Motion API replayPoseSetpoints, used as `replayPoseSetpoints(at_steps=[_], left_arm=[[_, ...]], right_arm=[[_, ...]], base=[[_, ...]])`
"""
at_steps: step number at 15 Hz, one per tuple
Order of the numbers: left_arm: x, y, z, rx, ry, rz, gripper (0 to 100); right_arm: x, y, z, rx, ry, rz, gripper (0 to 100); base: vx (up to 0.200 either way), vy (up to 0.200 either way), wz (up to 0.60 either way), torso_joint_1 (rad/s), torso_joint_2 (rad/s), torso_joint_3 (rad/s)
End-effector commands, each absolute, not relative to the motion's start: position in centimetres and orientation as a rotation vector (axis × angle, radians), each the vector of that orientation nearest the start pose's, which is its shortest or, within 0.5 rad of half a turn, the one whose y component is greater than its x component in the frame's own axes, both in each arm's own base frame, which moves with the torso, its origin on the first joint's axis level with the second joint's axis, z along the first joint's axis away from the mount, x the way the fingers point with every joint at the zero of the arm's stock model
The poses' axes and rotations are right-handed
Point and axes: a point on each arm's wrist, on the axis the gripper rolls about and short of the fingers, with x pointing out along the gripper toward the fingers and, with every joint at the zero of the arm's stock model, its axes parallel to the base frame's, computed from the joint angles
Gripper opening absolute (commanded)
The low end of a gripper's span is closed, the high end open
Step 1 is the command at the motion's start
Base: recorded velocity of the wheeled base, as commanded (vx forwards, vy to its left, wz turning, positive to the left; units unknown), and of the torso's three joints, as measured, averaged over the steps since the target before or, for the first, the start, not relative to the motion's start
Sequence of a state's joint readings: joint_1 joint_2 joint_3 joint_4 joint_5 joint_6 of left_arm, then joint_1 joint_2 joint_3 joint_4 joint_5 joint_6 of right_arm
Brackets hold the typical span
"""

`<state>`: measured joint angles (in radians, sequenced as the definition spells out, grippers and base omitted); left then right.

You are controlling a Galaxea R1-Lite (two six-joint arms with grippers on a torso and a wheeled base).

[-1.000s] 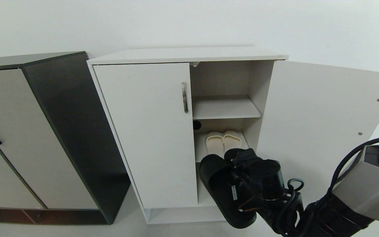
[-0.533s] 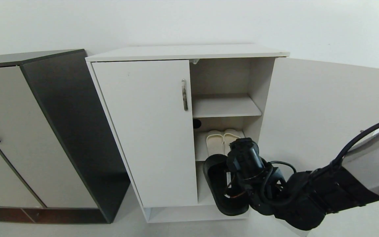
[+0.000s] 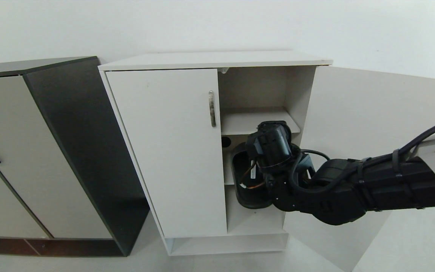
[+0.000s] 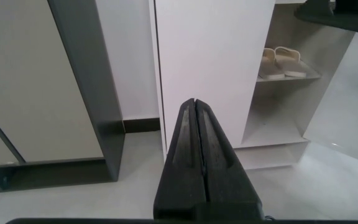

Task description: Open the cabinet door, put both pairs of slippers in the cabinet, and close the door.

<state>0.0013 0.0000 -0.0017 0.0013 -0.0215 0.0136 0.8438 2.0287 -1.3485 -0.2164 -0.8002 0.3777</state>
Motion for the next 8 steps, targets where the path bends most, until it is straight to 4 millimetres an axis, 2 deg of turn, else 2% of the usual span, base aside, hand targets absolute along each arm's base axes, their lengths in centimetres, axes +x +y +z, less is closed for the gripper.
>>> replayPoseSetpoints(at_steps=[1, 4, 6, 8], left_arm=[[-2.3, -0.1, 7.6, 0.014, 0.001, -0.02, 0], [-2.3, -0.1, 7.6, 0.014, 0.0, -0.02, 0], [-2.3, -0.1, 7.6, 0.014, 0.001, -0.02, 0], [-2.3, -0.1, 7.6, 0.014, 0.001, -0.02, 0]], right_arm=[[27.9, 28.9, 18.1, 0.028, 0.298, -0.023, 0], [27.5, 28.7, 19.0, 0.037, 0.261, -0.015, 0], [26.4, 28.4, 20.3, 0.039, 0.22, 0.013, 0], [25.8, 28.1, 20.6, 0.025, 0.199, 0.028, 0]], base=[[0.0, 0.0, 0.0, 0.0, 0.0, 0.0], [0.0, 0.0, 0.0, 0.0, 0.0, 0.0], [0.0, 0.0, 0.0, 0.0, 0.0, 0.0], [0.0, 0.0, 0.0, 0.0, 0.0, 0.0]])
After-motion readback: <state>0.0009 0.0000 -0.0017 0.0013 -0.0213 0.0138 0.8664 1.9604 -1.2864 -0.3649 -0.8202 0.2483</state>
